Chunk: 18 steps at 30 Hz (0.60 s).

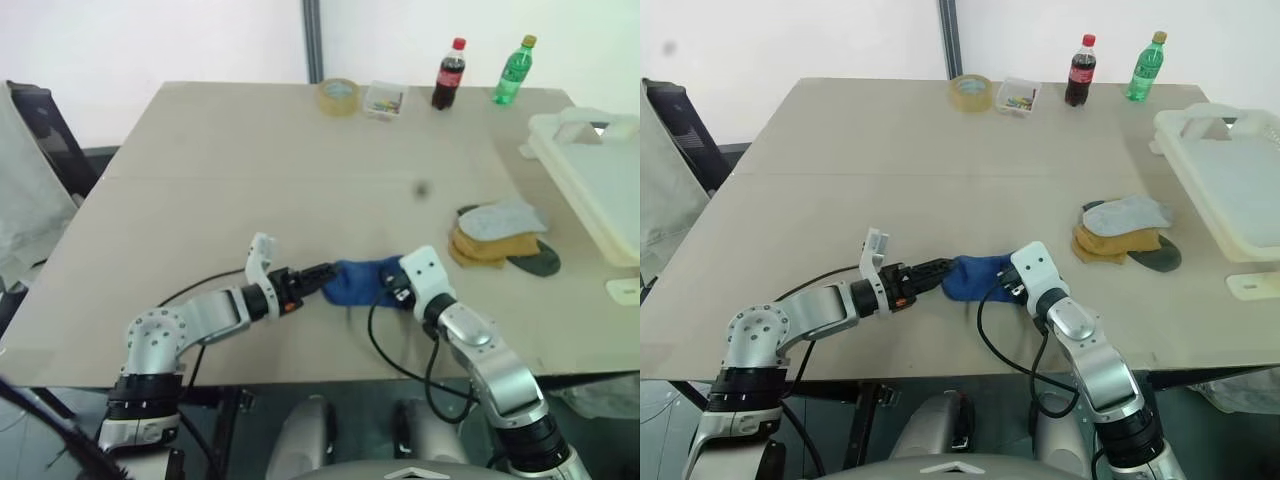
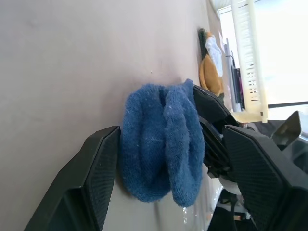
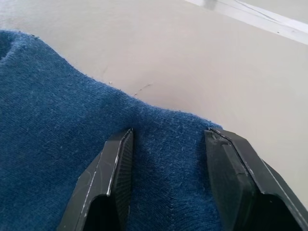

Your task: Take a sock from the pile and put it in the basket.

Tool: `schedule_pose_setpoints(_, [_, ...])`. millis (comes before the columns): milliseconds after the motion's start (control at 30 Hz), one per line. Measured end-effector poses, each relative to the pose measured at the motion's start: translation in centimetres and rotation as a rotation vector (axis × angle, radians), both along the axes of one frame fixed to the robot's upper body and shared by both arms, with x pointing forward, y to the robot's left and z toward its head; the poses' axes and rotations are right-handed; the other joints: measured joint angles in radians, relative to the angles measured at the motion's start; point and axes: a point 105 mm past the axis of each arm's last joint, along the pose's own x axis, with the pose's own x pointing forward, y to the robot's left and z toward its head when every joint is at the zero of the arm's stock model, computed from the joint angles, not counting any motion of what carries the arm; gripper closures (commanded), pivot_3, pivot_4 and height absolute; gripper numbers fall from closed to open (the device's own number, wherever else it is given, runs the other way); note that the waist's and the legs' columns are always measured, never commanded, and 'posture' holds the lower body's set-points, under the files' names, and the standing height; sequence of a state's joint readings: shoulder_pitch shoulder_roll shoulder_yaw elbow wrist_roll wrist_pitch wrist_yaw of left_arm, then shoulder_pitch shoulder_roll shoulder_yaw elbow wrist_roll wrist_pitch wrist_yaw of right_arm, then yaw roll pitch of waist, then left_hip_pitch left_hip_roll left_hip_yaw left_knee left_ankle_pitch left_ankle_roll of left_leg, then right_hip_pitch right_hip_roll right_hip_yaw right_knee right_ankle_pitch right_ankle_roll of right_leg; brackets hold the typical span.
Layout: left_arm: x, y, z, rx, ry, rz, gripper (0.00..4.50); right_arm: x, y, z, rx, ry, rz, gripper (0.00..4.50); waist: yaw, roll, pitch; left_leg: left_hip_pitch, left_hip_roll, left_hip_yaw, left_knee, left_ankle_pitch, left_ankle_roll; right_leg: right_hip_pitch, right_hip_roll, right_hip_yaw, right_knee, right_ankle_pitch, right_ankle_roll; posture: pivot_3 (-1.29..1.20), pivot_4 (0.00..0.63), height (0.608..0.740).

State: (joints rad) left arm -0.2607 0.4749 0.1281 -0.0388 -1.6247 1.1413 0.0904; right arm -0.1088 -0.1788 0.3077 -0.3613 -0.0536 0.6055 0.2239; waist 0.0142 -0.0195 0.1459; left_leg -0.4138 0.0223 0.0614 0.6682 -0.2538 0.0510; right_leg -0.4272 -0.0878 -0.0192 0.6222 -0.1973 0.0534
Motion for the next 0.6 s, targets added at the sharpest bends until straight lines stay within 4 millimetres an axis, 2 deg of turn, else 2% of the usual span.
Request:
schedule_pose_setpoints(200, [-0.4,-1.3,-0.1,-0.150,0.094,-0.046,0.82,0.1,0.0,0.1,0.001,-0.003,-0.002,2.11,-0.001,0.000,0.001,-0.001,0.000,-0.001,0.000,0.003,0.005,0.000,0.000,-0.001,0.000,0.000,0.000,0.00,0.150,0.740])
schedule_pose_setpoints(600, [0.0,-2.3,1.8,-0.335,0.107,-0.028,0.82,0.1,-0.1,0.1,-0.018,-0.015,-0.004,2.11,0.000,-0.001,0.002,-0.001,0.000,-0.001,0.000,0.003,0.005,0.000,-0.001,-0.001,0.000,0.000,0.000,0.00,0.150,0.740])
